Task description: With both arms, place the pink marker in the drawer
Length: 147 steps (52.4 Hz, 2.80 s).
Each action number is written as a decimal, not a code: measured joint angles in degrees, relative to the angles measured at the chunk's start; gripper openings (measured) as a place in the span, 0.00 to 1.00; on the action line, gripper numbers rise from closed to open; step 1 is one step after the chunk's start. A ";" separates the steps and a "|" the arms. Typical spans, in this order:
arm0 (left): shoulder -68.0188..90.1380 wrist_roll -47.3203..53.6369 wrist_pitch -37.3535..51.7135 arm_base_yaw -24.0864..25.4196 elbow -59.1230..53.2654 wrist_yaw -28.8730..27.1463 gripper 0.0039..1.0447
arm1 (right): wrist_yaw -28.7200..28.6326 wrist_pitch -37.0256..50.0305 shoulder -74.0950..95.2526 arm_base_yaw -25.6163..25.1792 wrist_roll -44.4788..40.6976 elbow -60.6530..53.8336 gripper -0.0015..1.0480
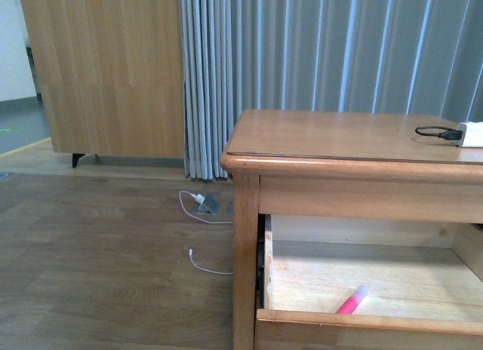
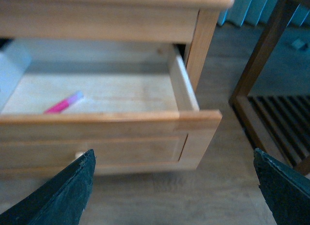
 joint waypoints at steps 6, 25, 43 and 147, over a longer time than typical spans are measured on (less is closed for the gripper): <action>-0.02 0.00 0.00 0.00 0.00 0.00 0.79 | -6.58 -3.10 6.99 -2.10 1.05 2.58 0.92; -0.02 0.02 0.00 0.00 0.00 0.00 0.94 | -12.33 10.75 42.12 -2.27 1.42 10.69 0.92; -0.02 0.02 0.00 0.00 0.00 0.00 0.94 | -9.09 24.44 68.08 -0.59 4.17 20.24 0.92; -0.02 0.02 0.00 0.00 0.00 0.00 0.94 | -5.01 46.73 90.92 -0.37 7.43 39.91 0.92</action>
